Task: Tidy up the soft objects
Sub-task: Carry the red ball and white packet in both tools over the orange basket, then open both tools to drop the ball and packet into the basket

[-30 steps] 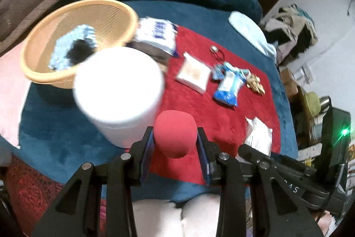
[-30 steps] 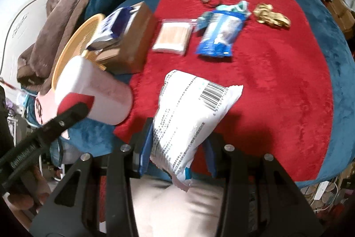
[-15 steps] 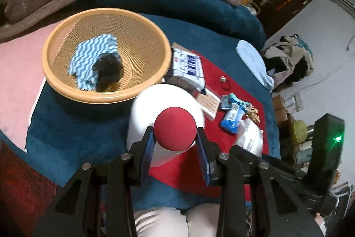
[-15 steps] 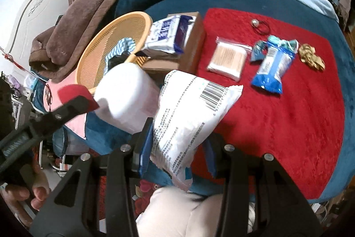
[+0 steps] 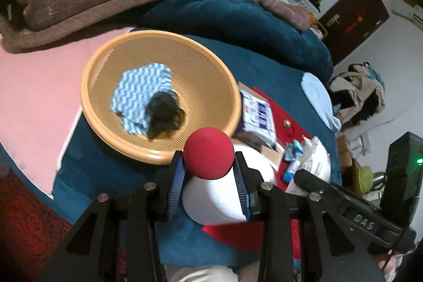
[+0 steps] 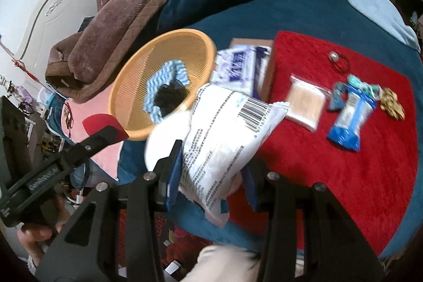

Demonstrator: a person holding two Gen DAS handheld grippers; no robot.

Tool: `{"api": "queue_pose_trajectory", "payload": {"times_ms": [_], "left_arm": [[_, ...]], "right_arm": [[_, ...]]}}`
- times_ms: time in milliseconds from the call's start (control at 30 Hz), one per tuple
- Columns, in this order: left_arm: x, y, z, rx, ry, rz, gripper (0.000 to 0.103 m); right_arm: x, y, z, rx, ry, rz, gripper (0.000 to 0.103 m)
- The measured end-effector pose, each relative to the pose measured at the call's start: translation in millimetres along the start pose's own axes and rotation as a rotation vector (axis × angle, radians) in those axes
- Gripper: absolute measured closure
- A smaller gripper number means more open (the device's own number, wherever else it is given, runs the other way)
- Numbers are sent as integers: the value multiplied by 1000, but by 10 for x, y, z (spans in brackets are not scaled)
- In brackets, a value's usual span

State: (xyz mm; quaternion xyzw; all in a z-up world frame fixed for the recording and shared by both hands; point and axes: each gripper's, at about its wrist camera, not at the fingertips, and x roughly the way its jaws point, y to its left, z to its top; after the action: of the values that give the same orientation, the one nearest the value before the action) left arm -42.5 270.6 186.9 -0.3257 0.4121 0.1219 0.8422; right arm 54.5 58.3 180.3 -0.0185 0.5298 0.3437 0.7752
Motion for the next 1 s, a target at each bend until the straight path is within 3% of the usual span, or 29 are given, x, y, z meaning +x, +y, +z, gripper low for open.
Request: {"api": "queue_pose_trajectory", "payload": {"times_ms": [433, 733, 767, 800, 867, 933, 1000], "left_arm": [[359, 389, 501, -42, 2, 105, 65], [514, 447, 638, -26, 19, 176, 64], [515, 459, 644, -31, 19, 187, 48], [503, 472, 645, -39, 14, 192, 25], [437, 505, 638, -64, -20, 193, 8], [372, 517, 632, -77, -44, 197, 4], [339, 517, 632, -76, -40, 223, 2]], "right_arm": [[529, 521, 617, -42, 23, 104, 60], [761, 582, 814, -9, 50, 157, 58], [783, 574, 827, -3, 58, 178, 52], [799, 561, 836, 6, 67, 191, 45], [777, 525, 838, 29, 57, 214, 8], [701, 494, 826, 42, 22, 226, 1], [630, 485, 820, 38, 4, 229, 1]]}}
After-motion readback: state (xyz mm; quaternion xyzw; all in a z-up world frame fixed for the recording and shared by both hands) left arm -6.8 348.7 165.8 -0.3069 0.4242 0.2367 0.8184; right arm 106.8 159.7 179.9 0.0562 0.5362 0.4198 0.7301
